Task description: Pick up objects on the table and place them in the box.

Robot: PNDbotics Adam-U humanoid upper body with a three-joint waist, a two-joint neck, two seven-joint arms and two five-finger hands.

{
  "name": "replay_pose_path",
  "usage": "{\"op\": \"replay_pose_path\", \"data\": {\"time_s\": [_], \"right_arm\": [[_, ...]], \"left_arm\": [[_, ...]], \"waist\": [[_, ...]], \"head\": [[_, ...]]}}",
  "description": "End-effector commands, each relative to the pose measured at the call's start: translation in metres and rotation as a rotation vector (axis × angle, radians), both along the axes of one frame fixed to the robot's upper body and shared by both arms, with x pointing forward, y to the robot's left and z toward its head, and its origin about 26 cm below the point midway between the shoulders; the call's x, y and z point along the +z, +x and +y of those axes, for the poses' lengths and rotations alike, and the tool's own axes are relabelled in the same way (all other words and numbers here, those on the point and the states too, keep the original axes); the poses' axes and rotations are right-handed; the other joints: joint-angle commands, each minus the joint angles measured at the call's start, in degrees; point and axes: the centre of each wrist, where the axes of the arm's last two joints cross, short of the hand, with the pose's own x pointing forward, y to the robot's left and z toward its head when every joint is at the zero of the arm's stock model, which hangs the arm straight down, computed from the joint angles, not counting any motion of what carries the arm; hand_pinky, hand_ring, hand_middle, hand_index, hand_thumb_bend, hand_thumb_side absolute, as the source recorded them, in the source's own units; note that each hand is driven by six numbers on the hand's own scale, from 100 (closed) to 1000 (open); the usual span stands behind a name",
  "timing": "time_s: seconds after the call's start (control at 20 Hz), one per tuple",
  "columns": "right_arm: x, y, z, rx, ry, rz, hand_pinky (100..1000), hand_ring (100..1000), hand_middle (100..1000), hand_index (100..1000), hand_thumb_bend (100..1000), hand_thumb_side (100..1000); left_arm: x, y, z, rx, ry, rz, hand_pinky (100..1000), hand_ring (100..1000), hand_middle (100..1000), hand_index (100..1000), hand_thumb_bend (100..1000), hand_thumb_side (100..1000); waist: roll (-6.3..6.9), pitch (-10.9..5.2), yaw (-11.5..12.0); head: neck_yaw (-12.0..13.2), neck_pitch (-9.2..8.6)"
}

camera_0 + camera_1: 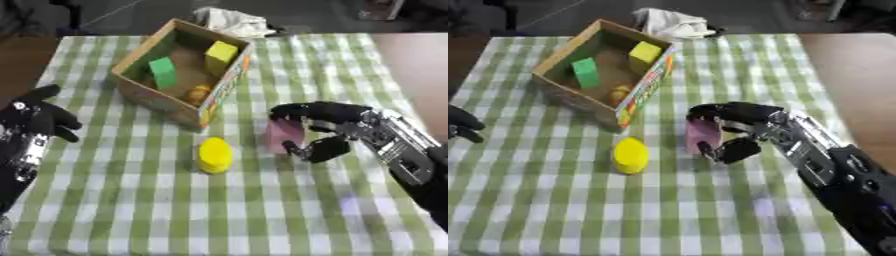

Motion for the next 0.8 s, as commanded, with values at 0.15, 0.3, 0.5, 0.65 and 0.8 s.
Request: {"op": "replay_pose_path", "data": {"time_s": [0.15, 0.3, 0.5, 0.65, 0.8], "right_arm": [[-0.0049, 0.0044, -0.0112, -0.041, -0.060, 0.016, 952, 953, 978, 1000, 100, 616], [-0.0075, 0.0057, -0.0127, -0.050, -0.066, 0.016, 914, 917, 925, 1000, 100, 561], [-0.0108, 0.0071, -0.0132, -0.054, -0.056, 0.017, 869, 852, 852, 996, 100, 496], [-0.0103, 0.0081, -0.0126, -0.051, -0.050, 0.000, 831, 787, 762, 974, 100, 374], [-0.0079, 0.0091, -0.0113, -0.052, -0.033, -0.031, 800, 713, 648, 947, 100, 233]], "left_arm": [[0.0058, -0.0020, 0.0031, 0.008, 0.016, -0.019, 535, 604, 547, 880, 100, 683], [0.0055, -0.0022, 0.0032, 0.008, 0.015, -0.018, 535, 604, 547, 880, 100, 683], [0.0051, -0.0024, 0.0032, 0.008, 0.015, -0.016, 535, 603, 547, 880, 100, 688], [0.0048, -0.0025, 0.0032, 0.008, 0.014, -0.014, 535, 603, 547, 880, 100, 688], [0.0046, -0.0026, 0.0031, 0.007, 0.013, -0.013, 535, 603, 547, 880, 100, 688]], "waist": [[0.19, -0.76, -0.2], [0.27, -0.83, -0.3], [0.37, -0.92, -0.3], [0.40, -1.00, -0.2], [0.38, -1.07, -0.2]], "head": [[0.0, 0.26], [-0.1, 0.26], [-0.4, 0.26], [-0.6, 0.26], [-0.8, 0.26]]}}
